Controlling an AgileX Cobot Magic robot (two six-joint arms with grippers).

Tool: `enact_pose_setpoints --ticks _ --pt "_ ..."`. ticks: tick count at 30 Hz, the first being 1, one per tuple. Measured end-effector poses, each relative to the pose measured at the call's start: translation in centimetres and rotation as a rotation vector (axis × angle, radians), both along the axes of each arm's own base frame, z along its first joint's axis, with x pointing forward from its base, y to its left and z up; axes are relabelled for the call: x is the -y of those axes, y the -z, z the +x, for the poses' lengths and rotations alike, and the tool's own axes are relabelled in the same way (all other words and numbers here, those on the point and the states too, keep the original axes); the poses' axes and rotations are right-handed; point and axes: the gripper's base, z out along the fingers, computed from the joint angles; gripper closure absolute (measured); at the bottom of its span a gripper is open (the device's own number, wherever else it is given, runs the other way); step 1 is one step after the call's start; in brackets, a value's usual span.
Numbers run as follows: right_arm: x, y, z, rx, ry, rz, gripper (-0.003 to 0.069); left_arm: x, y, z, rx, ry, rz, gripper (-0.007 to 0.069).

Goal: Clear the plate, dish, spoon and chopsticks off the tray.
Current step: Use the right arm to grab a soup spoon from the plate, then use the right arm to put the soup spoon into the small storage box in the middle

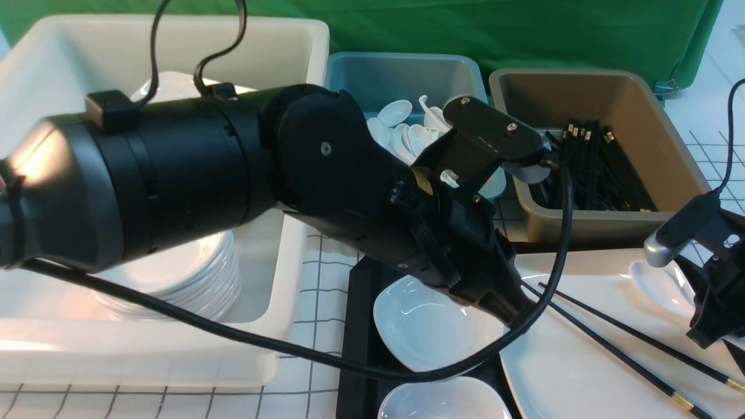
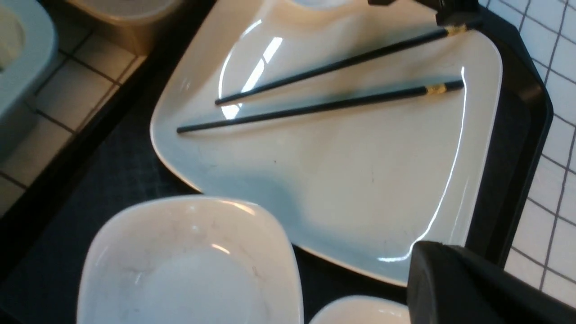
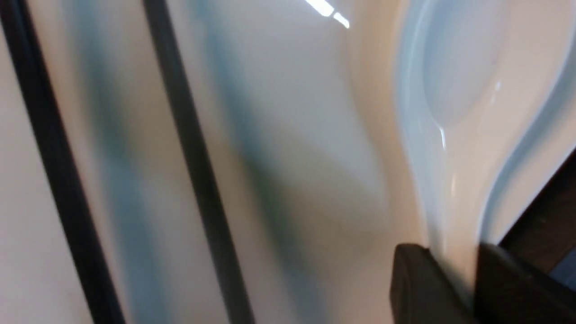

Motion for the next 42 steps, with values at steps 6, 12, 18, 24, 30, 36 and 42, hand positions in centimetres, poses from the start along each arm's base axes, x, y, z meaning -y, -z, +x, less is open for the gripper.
enact_pose_setpoints --ticks 6,12,18,24,30,36,42 --pt "-0.6 -3.0 -1.2 0.064 0.106 0.098 0.0524 0.1 -0.6 0.9 0.071 -0.053 -0.057 0.0627" --pt "-2.1 -8.4 -3.7 0.194 0.178 0.292 0.0524 -2.0 -1.5 3.3 0.067 -0.181 -0.102 0.0627" --pt "-4.3 -12.7 -3.4 0.38 0.123 0.548 0.0524 -6.7 -5.5 5.5 0.16 -0.328 -0.181 0.0627" --pt "-10.1 -14.6 1.6 0.41 -0.024 0.654 0.0524 -11.2 -6.6 7.0 0.145 -0.458 -0.185 0.0627" --pt "-16.3 -14.3 8.0 0.428 -0.027 0.742 0.0524 -12.1 -6.1 7.0 0.088 -0.458 -0.139 0.0627" --pt "-19.5 -11.9 13.3 0.414 0.027 0.796 0.0486 -12.1 -5.9 6.9 0.075 -0.454 -0.124 0.0627" --pt "-20.0 -10.1 15.1 0.402 0.077 0.793 0.0239 -12.4 -5.8 7.0 0.076 -0.486 -0.097 0.0627"
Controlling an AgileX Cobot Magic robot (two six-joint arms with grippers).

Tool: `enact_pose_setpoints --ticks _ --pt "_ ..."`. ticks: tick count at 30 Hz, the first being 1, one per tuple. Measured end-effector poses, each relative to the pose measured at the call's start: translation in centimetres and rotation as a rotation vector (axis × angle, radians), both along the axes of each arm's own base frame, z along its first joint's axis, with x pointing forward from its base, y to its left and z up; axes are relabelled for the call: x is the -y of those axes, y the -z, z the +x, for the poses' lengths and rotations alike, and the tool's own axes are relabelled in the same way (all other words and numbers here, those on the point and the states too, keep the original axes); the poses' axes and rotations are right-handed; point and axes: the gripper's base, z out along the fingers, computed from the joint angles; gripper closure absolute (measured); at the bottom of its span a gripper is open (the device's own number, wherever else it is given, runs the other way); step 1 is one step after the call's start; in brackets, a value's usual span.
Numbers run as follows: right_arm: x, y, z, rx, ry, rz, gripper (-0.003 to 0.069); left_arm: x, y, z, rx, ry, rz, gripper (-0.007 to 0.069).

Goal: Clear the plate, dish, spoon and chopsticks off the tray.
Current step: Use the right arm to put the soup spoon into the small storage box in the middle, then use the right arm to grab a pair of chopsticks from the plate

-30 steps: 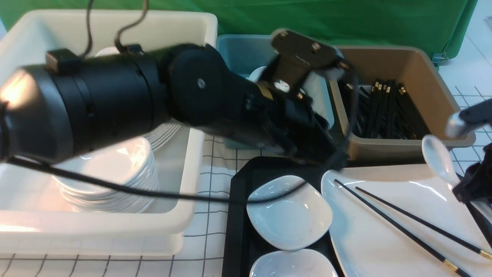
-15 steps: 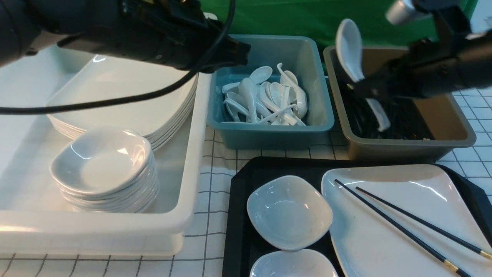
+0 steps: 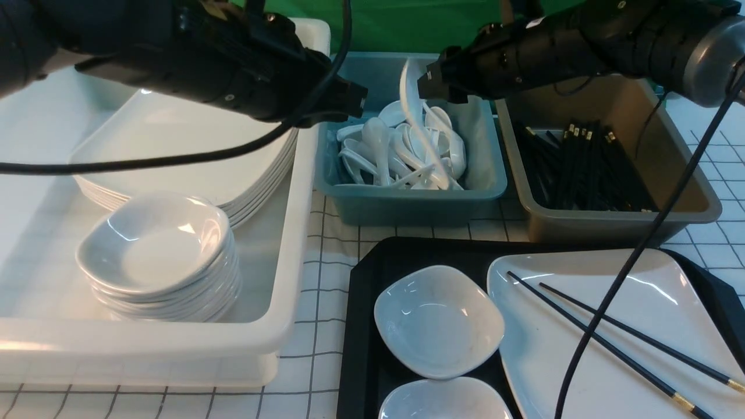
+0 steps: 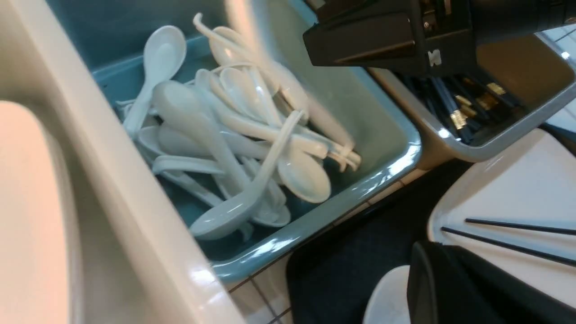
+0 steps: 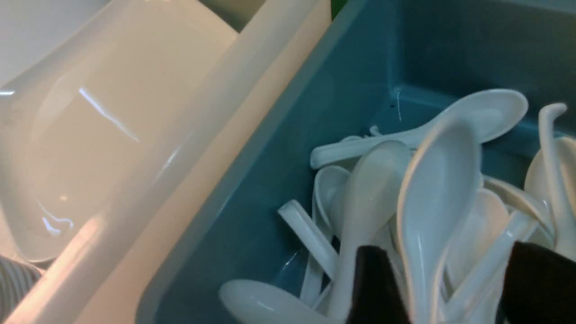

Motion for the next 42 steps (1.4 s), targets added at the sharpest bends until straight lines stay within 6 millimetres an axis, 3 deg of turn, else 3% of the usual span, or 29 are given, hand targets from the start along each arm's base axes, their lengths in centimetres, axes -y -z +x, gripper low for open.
enact_pose_setpoints --ticks 2,5,7,11,14,16,18,19,20,24,28,35,42 --pt "0.1 0.0 -0.1 -0.001 -0.016 -0.031 0.0191 -0.2 0.1 0.1 -0.004 -0.018 0.014 0.0627" --pt "0.6 -0.9 -1.1 -0.029 -0.074 -0.088 0.02 -0.4 0.3 0.0 -0.02 -0.025 0.048 0.0627" --pt "1.7 -2.4 -2.6 -0.068 -0.144 -0.178 0.0283 -0.5 0.6 -0.2 -0.045 -0.021 0.072 0.0627" --pt "5.4 -5.6 -6.3 -0.188 -0.182 -0.414 0.0551 -0.6 1.0 -0.6 -0.11 -0.004 0.093 0.0627" --pt "7.9 -6.4 -7.8 -0.247 -0.078 -0.489 0.0616 -0.1 1.1 -1.1 -0.144 0.033 0.08 0.0627" --pt "9.0 -5.8 -8.9 -0.281 -0.063 -0.546 0.0592 0.7 1.2 -1.7 -0.156 0.084 0.088 0.0627" --pt "9.7 -3.8 -10.4 -0.36 -0.078 -0.593 0.0479 2.6 1.4 -3.1 -0.169 0.185 0.119 0.0627" --pt "9.8 -3.4 -10.6 -0.375 -0.082 -0.598 0.0468 2.8 1.4 -3.2 -0.168 0.196 0.123 0.0627" --pt "10.0 -1.8 -11.4 -0.422 -0.093 -0.61 0.0373 3.9 1.5 -4.1 -0.172 0.251 0.138 0.0627" --pt "10.4 3.0 -12.6 -0.469 -0.095 -0.632 0.0146 7.2 1.6 -6.7 -0.159 0.382 0.155 0.0627" --pt "10.6 5.8 -13.3 -0.454 -0.076 -0.627 0.0035 8.9 1.8 -8.2 -0.15 0.454 0.173 0.0627" --pt "10.2 8.1 -14.5 -0.454 -0.09 -0.633 0.0021 10.0 2.8 -8.2 -0.154 0.472 0.186 0.0627" --pt "10.0 10.4 -13.9 -0.487 -0.097 -0.644 0.0022 10.4 3.7 -7.8 -0.178 0.47 0.195 0.0627"
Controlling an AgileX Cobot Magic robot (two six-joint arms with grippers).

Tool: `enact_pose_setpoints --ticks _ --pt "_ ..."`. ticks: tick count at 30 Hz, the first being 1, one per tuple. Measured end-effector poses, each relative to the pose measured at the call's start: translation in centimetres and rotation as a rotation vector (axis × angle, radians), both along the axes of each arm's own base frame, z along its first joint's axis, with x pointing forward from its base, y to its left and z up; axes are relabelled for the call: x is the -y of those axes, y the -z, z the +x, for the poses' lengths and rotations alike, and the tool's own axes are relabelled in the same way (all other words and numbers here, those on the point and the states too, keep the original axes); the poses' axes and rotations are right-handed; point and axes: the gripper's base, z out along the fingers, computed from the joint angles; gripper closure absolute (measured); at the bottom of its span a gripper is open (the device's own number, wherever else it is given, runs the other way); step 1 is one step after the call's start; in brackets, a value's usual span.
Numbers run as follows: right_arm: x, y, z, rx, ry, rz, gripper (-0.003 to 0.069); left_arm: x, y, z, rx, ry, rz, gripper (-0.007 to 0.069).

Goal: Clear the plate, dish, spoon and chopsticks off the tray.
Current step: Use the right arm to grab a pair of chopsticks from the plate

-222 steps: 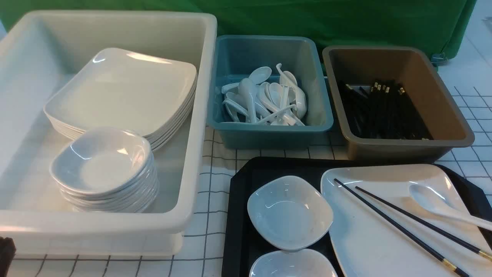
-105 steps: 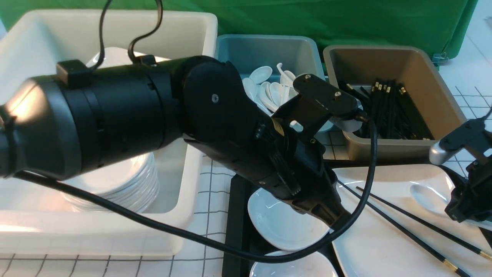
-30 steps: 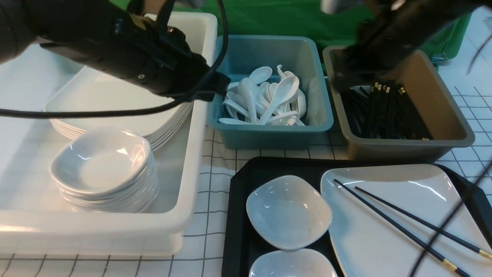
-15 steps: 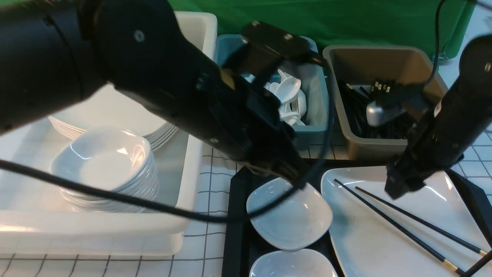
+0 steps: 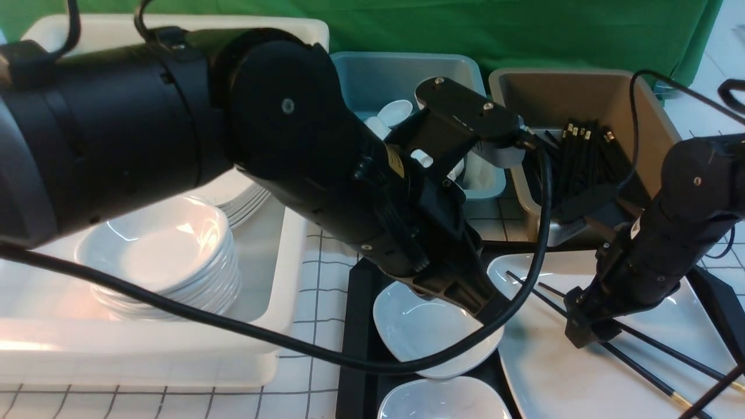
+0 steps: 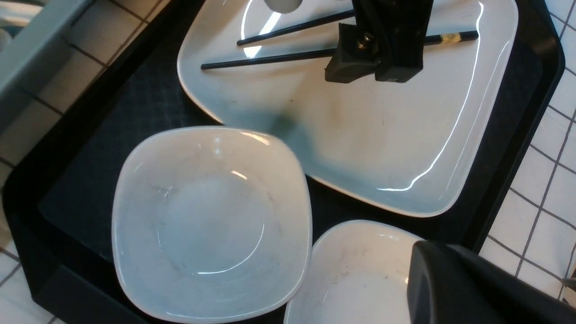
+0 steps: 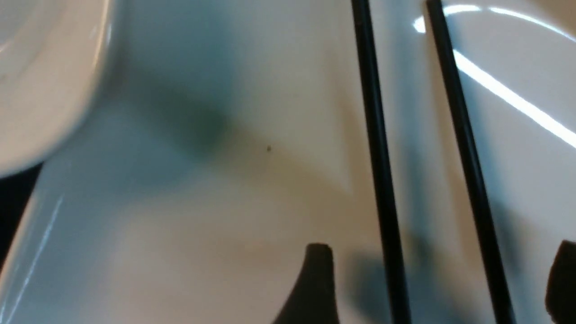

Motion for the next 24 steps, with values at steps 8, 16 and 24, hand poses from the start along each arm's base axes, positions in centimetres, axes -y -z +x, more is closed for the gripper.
enact_pose_setpoints --ticks 8,16,24 --pt "-0.1 0.9 0.3 -0.016 -0.004 -0.01 0.0185 0.0 0.1 0.0 -0.003 -0.002 0.001 0.0627" --pt "0.2 1.0 -0.5 -0.103 -0.028 -0.043 0.0612 0.1 0.1 0.0 -0.008 -0.004 -0.004 0.0627" --pt "-0.1 -0.5 -1.6 -0.128 -0.074 -0.048 0.0613 0.1 0.0 0.0 -0.006 -0.006 -0.008 0.0627"
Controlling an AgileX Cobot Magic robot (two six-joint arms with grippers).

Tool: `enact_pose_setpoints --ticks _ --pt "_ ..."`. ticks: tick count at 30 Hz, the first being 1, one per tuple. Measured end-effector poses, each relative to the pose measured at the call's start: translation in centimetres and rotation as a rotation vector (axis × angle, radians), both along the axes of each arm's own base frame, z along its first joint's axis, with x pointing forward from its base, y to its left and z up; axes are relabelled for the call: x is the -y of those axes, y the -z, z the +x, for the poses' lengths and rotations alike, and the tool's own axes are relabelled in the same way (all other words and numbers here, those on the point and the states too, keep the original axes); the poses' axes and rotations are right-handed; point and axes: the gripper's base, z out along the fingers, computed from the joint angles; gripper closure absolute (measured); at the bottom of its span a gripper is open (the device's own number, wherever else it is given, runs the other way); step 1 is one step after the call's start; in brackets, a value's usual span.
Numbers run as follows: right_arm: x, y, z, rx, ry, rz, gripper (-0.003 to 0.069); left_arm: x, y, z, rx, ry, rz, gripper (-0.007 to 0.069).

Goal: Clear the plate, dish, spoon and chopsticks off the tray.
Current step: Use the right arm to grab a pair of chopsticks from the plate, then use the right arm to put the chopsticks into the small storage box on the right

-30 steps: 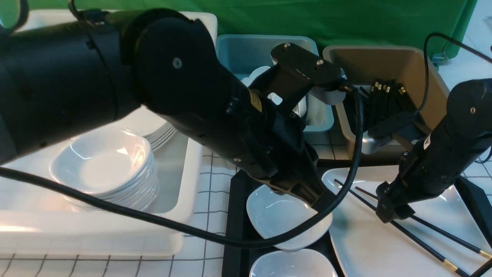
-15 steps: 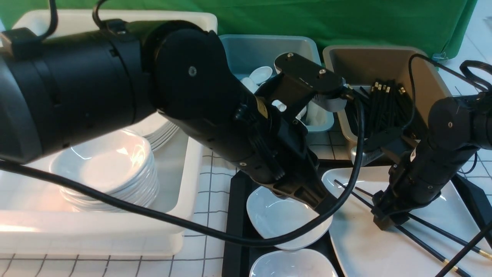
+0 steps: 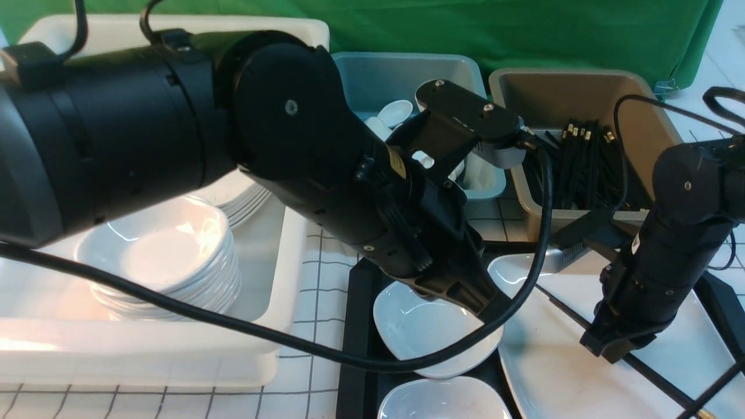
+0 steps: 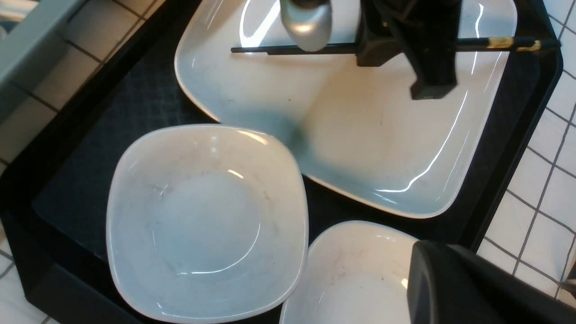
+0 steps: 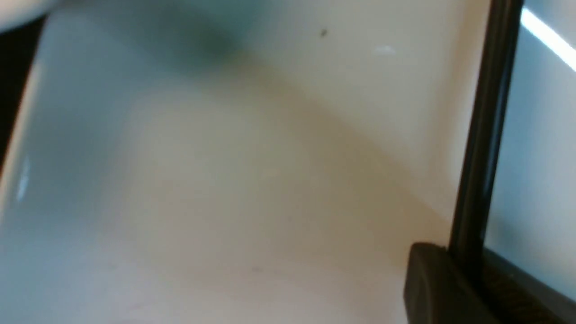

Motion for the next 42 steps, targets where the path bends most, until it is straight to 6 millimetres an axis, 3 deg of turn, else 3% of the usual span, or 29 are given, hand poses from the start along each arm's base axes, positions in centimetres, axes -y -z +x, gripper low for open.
enact_pose_setpoints --ticks 9,16,20,23,24,27,31,35,39,42 --pt "-1.3 -4.3 -2.1 0.055 -0.061 0.044 0.0613 0.3 -0.2 0.0 -0.011 -0.016 -0.046 0.0627" --pt "-1.9 -9.5 -0.9 0.182 -0.097 0.087 0.0614 0.7 -0.9 0.9 0.083 -0.064 -0.129 0.0627" --pt "-1.8 -13.2 2.2 0.335 -0.074 0.129 0.0614 1.1 -2.3 2.3 0.24 -0.144 -0.262 0.0627" --pt "-0.7 -14.9 5.1 0.455 -0.027 0.148 0.0614 1.2 -3.4 3.1 0.346 -0.197 -0.352 0.0627" --pt "-0.7 -15.0 5.2 0.459 -0.027 0.149 0.0614 1.2 -3.5 3.2 0.354 -0.201 -0.358 0.0627" --pt "0.8 -16.5 9.4 0.639 0.037 0.168 0.0614 1.2 -4.5 3.8 0.449 -0.249 -0.439 0.0627" --pt "1.6 -16.7 13.0 0.771 0.072 0.18 0.0614 1.1 -4.9 4.0 0.493 -0.258 -0.46 0.0627" --pt "1.5 -15.4 15.5 0.827 0.084 0.186 0.0614 1.1 -4.9 4.0 0.526 -0.238 -0.438 0.0627" --pt "1.3 -12.1 17.9 0.844 0.105 0.191 0.0614 1.1 -4.7 4.0 0.53 -0.222 -0.416 0.0627" --pt "1.2 -10.5 18.5 0.809 0.149 0.201 0.0588 1.1 -4.4 3.8 0.506 -0.207 -0.388 0.0627"
